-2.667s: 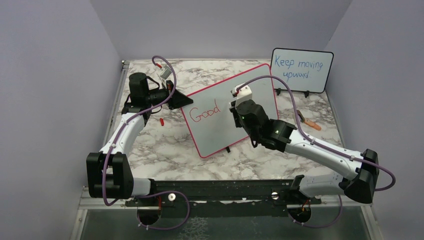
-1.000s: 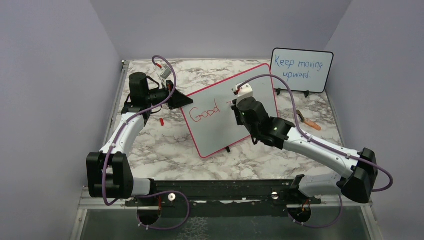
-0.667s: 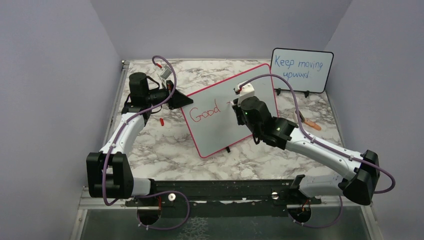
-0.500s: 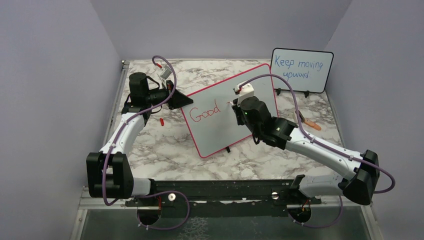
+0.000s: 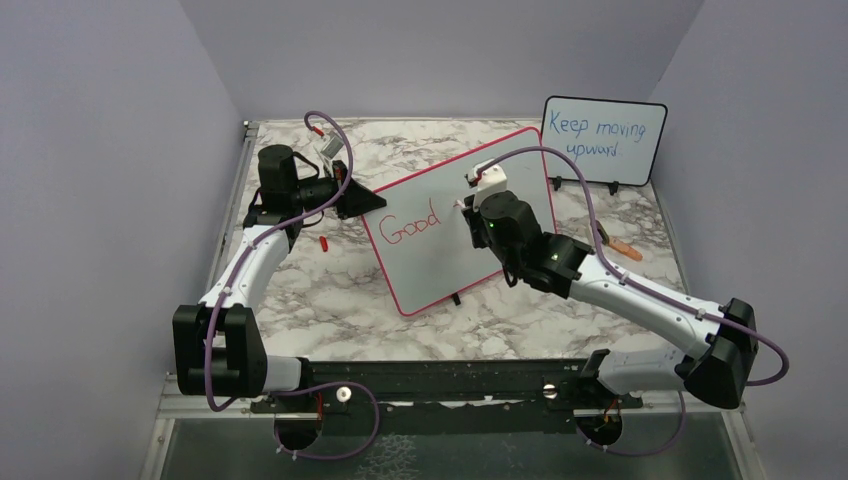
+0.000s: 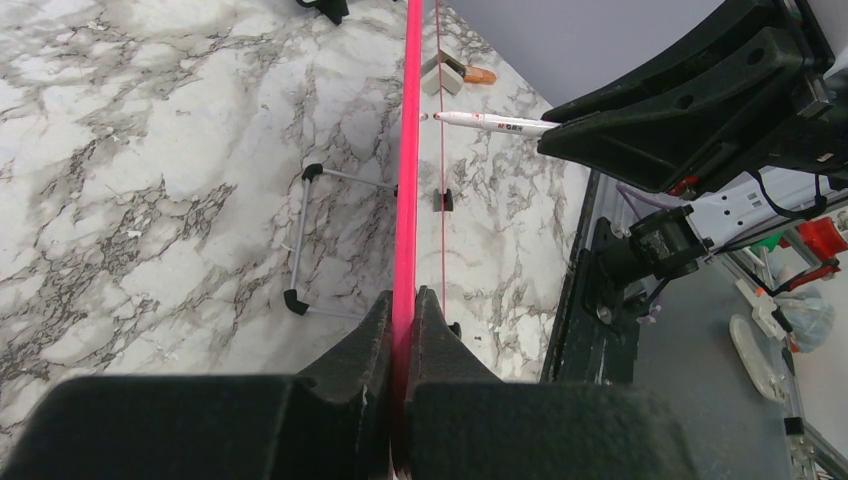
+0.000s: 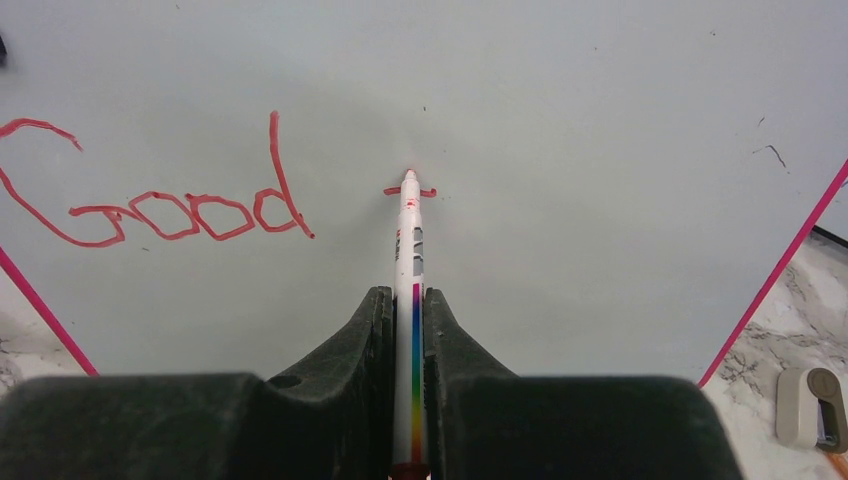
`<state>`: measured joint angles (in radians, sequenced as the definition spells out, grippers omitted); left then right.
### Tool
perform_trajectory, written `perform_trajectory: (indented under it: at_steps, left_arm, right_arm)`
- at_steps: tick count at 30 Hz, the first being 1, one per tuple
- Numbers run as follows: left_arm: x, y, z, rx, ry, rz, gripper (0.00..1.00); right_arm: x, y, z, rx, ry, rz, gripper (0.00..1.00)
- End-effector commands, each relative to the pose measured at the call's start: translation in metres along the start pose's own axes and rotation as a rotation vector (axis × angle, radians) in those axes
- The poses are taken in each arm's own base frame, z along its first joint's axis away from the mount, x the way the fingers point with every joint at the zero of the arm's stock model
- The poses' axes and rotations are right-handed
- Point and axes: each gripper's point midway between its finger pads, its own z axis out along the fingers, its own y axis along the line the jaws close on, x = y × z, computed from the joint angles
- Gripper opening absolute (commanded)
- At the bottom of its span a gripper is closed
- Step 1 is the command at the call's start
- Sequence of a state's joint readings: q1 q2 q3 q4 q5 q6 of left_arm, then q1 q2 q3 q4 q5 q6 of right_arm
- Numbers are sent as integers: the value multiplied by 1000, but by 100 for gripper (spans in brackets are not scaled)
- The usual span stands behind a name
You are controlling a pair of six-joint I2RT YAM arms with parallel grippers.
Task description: Write a sentence on the whiteboard
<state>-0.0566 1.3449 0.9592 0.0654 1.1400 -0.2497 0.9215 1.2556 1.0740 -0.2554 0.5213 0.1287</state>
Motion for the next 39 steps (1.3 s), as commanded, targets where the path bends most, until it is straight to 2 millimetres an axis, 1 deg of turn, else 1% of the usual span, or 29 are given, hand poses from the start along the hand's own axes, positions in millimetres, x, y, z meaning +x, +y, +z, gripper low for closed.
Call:
perform_trajectory:
  at_steps: [1, 7, 11, 22, 32, 39]
  left_arm:
    - [23, 4, 9, 15, 59, 0, 0]
    - [22, 4, 8, 16, 57, 3, 0]
    - [22, 4, 9, 17, 58, 2, 0]
    - [22, 4, 9, 15, 58, 1, 0]
    - [24, 4, 9, 13, 64, -12, 0]
    - [25, 5, 8, 11, 67, -19, 0]
  right_arm:
    - [-20, 3, 3, -10, -47, 12, 1]
    - [-13, 4, 8, 0, -30, -3, 1]
    - [-4, 5, 10, -1, -2, -15, 1]
    - [19, 5, 6, -13, 75, -24, 0]
    - [30, 7, 3, -34, 105, -25, 1]
    - [34, 6, 1, -34, 117, -28, 0]
